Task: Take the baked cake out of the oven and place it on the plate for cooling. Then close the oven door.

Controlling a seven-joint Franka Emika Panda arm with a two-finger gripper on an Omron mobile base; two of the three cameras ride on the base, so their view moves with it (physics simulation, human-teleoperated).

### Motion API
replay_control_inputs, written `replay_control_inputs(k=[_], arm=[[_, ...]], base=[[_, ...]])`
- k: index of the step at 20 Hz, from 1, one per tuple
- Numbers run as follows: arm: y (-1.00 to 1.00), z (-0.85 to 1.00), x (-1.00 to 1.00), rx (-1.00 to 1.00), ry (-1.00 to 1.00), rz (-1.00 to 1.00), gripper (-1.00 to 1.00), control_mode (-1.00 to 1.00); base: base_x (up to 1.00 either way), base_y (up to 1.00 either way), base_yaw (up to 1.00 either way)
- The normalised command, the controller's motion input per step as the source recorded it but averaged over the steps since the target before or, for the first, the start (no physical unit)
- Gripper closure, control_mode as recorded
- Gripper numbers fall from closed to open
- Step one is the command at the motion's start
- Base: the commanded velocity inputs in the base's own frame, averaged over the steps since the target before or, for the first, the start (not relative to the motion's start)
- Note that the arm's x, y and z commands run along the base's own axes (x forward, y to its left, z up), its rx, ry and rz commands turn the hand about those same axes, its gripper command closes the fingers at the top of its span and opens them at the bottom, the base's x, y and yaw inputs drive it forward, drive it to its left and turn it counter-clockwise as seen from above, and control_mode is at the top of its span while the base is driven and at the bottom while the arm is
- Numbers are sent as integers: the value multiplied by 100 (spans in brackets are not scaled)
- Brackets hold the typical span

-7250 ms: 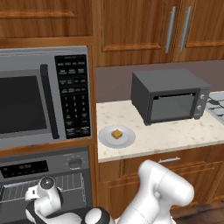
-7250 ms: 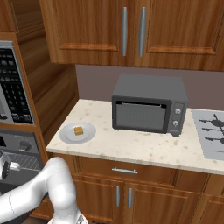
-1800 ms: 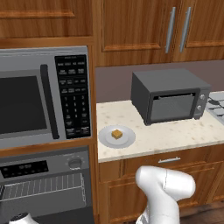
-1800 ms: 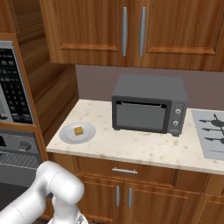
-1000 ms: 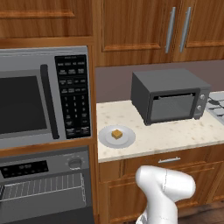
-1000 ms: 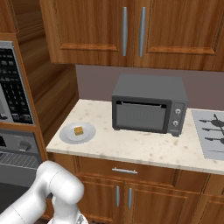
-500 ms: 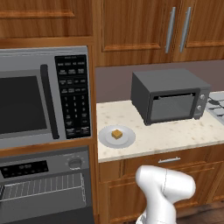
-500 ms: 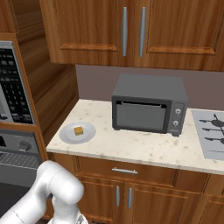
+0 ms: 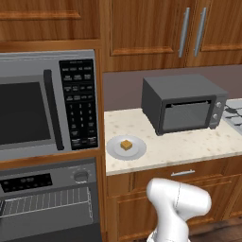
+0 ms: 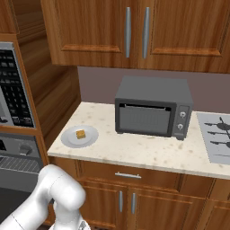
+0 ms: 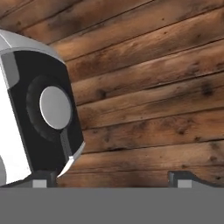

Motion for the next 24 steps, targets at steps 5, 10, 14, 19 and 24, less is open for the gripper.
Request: replay_control_inputs(k=[5, 10, 14, 19, 24], arm=[[0, -17, 32, -1, -20, 10, -100, -100], [-2, -14, 36, -1, -20, 8, -100, -100], [-3, -12, 36, 0, -21, 8, -100, -100], [-2, -10, 33, 0, -24, 7, -100, -100], [0, -12, 32, 0, -24, 6, -100, -100]], base=[[0, 0, 0], [0, 0, 0], [0, 0, 0], [0, 0, 0], [0, 0, 0]])
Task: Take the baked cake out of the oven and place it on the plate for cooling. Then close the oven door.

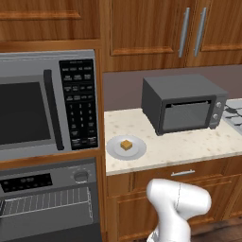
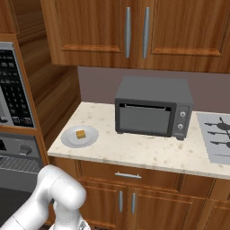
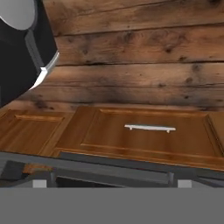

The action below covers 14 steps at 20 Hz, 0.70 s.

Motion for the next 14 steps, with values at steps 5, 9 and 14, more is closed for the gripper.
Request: replay_control_inputs(k=[5, 9, 14], arm=[[0, -12, 36, 0, -22, 6, -100, -100], [0, -8, 38, 0, -23, 6, -100, -100], [0, -4, 39, 0, -23, 6, -100, -100]], base=[[0, 0, 0], [0, 0, 0], [0, 0, 0]])
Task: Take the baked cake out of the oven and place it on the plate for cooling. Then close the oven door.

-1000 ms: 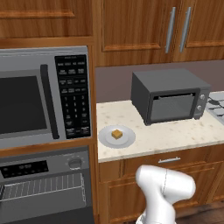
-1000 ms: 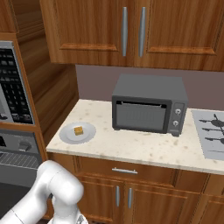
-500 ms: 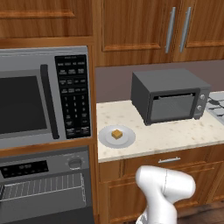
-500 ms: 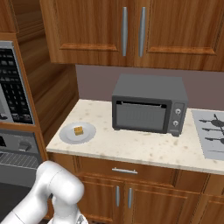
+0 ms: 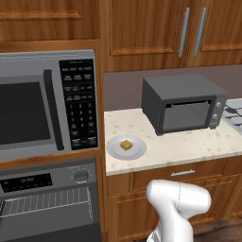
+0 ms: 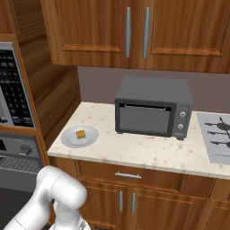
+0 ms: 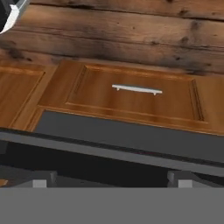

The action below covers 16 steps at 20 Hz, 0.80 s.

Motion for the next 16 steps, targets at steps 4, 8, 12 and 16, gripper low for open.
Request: replay_control_inputs(k=[4, 8, 12, 16], arm=[[-1, -1, 42, 0, -23, 5, -100, -100], [-1, 0, 45, 0, -22, 5, -100, -100], [0, 0, 48, 0, -20, 4, -100, -100], [0, -1, 52, 0, -18, 3, -100, -100]], base=[[0, 0, 0], [0, 0, 0], [0, 0, 0], [0, 0, 0]])
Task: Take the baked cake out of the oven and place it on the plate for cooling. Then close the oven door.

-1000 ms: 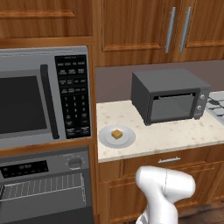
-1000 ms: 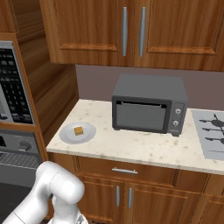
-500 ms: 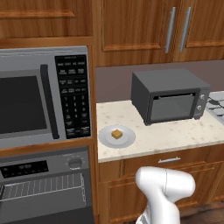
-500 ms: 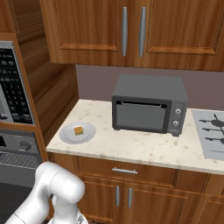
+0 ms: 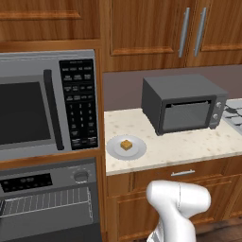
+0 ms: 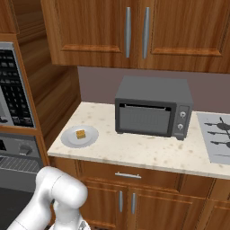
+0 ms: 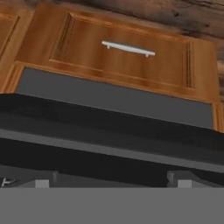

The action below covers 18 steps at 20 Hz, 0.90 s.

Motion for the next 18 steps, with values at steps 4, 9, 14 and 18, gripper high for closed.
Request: replay_control_inputs(k=[4, 9, 14, 18], arm=[[-1, 0, 58, 0, -15, 1, -100, -100], [-5, 0, 62, 0, -10, 0, -100, -100], [-8, 0, 66, 0, -7, 0, -100, -100], [-9, 0, 68, 0, -6, 0, -100, -100]], base=[[0, 0, 0], [0, 0, 0], [0, 0, 0], [0, 0, 0]])
